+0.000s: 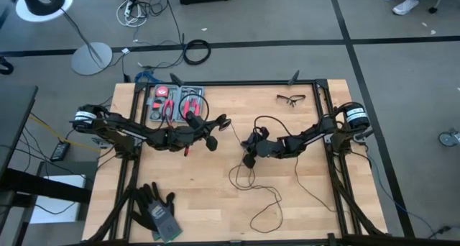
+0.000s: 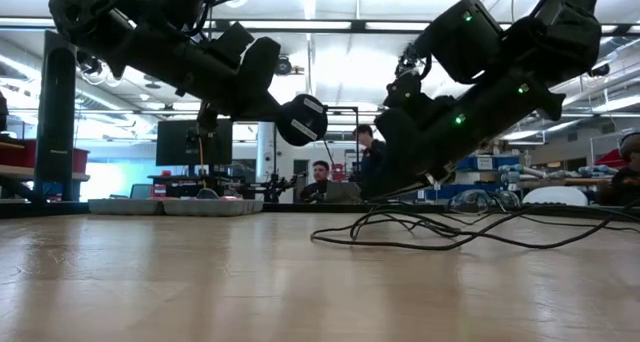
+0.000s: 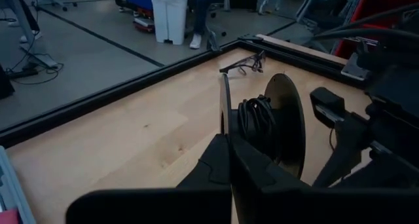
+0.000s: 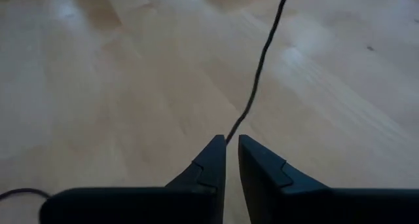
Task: Coil cords
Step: Coil the black wire on the black spool
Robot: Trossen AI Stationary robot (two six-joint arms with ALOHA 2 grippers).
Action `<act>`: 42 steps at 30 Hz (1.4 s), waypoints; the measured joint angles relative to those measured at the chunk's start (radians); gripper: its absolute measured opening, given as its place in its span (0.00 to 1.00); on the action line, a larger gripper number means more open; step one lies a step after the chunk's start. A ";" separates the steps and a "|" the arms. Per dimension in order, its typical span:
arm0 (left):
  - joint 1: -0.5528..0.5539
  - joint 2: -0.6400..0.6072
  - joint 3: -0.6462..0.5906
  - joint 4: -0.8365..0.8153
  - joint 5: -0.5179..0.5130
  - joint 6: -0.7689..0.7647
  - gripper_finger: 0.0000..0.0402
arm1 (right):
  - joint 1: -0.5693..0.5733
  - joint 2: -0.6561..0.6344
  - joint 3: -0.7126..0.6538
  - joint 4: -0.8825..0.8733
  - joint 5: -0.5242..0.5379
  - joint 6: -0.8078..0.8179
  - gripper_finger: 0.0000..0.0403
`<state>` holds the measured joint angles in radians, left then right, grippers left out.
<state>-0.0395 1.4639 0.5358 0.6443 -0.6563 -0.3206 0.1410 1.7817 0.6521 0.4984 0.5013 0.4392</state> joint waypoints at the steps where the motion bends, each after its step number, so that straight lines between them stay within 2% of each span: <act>1: -0.001 0.000 0.000 0.000 0.000 0.000 0.00 | -0.004 0.000 0.000 0.001 0.005 -0.004 0.10; 5: -0.002 0.000 0.000 0.000 0.005 0.000 0.00 | -0.019 0.000 0.000 0.004 0.001 -0.005 0.13; 14: -0.002 0.000 0.000 0.029 0.006 0.001 0.00 | -0.046 0.000 0.000 0.027 -0.021 -0.006 0.28; 19: -0.002 0.000 0.000 0.061 0.006 0.024 0.00 | -0.056 0.000 0.000 0.024 -0.035 -0.023 0.30; 23: -0.002 0.000 0.000 0.081 0.006 0.024 0.00 | -0.064 0.001 0.000 0.009 -0.039 -0.015 0.23; 28: -0.002 0.000 0.000 0.124 0.006 0.029 0.00 | -0.062 0.001 0.000 0.011 -0.070 -0.037 0.03; 34: 0.000 0.000 0.000 0.131 0.006 0.025 0.00 | -0.063 0.022 0.052 0.047 -0.104 -0.061 0.01; 42: 0.000 0.000 -0.001 0.090 0.009 0.021 0.00 | -0.049 0.272 0.340 0.043 -0.201 -0.233 0.00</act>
<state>-0.0399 1.4643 0.5346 0.7340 -0.6476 -0.2998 0.0922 2.0538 0.9918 0.5415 0.3001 0.2058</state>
